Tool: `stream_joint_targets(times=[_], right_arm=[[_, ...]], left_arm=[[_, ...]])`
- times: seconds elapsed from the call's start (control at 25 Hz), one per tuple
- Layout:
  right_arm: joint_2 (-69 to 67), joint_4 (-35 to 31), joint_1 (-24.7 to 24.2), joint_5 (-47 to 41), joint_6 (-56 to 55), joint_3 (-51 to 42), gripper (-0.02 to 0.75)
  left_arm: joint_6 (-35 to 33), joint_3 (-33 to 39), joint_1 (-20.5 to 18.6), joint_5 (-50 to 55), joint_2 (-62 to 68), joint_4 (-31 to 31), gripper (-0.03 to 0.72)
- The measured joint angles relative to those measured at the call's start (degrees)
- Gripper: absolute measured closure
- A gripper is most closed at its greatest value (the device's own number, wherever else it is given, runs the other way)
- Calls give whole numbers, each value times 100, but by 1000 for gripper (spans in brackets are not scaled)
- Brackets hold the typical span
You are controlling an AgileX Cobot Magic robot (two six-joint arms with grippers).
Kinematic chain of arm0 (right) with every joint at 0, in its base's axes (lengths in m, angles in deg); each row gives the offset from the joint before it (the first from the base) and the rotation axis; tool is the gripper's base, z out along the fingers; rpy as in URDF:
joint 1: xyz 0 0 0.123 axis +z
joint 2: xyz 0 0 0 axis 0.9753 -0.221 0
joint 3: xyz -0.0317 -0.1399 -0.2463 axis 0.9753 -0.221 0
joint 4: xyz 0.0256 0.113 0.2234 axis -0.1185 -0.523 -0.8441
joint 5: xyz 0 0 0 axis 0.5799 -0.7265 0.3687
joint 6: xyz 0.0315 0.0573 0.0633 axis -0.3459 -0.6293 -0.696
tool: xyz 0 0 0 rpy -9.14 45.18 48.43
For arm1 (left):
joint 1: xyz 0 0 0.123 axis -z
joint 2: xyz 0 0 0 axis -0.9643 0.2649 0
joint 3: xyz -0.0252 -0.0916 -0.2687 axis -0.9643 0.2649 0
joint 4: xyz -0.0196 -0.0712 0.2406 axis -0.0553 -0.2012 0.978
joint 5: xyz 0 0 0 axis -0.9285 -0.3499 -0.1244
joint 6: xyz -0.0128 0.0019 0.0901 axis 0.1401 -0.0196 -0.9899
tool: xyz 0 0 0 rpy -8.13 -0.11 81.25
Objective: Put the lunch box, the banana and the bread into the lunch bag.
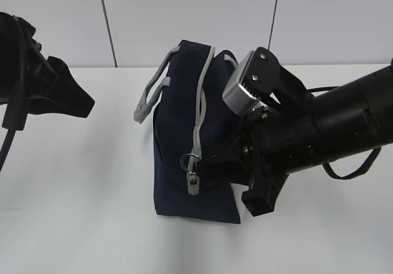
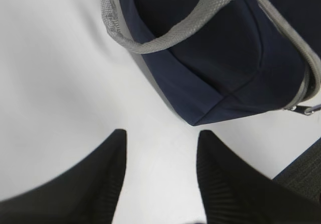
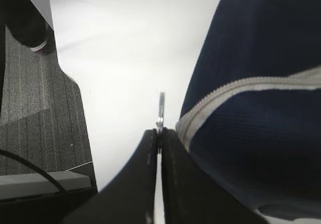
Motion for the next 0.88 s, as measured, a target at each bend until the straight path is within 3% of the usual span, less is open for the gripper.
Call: stream_joint_targets(times=[0.32, 0.88], right_arm=[[199, 297, 0, -74, -293, 362, 738], [326, 376, 0, 428, -380, 947, 738]], left_arm=[[-237, 0, 0, -45, -12, -137, 351], [-1241, 12, 0, -197, -18, -1219, 351]])
